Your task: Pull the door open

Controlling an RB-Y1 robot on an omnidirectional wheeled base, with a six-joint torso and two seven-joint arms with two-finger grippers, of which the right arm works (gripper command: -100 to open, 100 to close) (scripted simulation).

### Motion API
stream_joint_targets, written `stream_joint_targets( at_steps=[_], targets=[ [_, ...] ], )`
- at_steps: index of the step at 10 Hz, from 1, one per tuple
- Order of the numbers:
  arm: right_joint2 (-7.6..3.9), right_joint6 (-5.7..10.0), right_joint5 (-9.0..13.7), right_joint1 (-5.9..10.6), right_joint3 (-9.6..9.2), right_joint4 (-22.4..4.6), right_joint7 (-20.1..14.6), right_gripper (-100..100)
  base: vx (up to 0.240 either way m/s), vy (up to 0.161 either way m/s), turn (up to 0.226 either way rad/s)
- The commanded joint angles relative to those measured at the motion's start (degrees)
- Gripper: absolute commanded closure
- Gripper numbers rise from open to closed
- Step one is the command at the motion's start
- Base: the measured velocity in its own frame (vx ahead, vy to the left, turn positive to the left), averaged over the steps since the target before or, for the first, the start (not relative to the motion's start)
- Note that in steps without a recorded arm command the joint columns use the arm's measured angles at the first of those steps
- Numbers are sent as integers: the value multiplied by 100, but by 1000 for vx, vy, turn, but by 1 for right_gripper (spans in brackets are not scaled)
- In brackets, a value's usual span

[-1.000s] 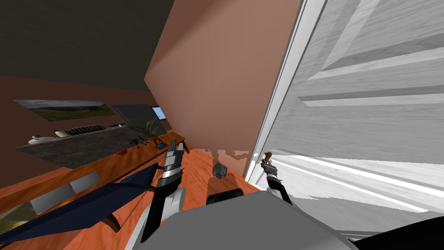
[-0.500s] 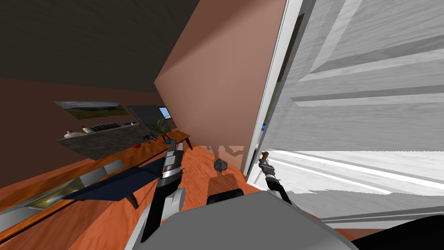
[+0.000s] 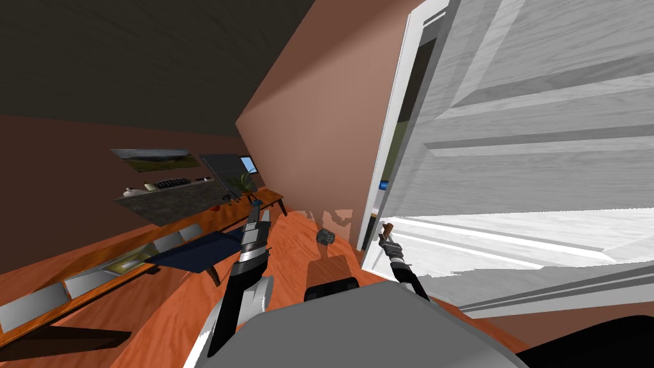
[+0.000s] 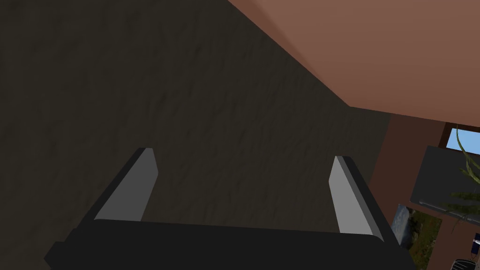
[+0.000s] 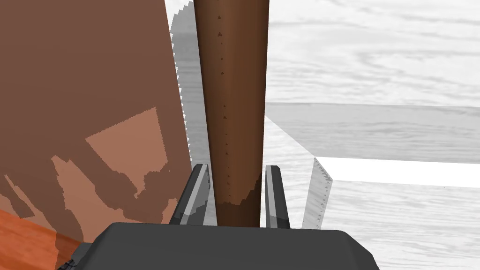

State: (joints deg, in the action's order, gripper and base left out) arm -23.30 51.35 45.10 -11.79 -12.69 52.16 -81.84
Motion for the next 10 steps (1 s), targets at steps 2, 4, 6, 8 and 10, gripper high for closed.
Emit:
stream_joint_targets(
  at_steps=[2,4,6,8,10],
  targets=[
    [-94,67,-149,-88,-278,65,-152,100,-262,-21,76],
    [-152,105,-228,-140,-422,131,-227,100,-257,-10,58],
    [-201,146,-276,-172,-521,135,-288,100,-147,0,50],
    [-287,228,-346,-236,-654,177,-384,100,-236,-36,84],
    [-402,336,-438,-320,-830,233,-511,100,-251,-34,101]
  ],
)
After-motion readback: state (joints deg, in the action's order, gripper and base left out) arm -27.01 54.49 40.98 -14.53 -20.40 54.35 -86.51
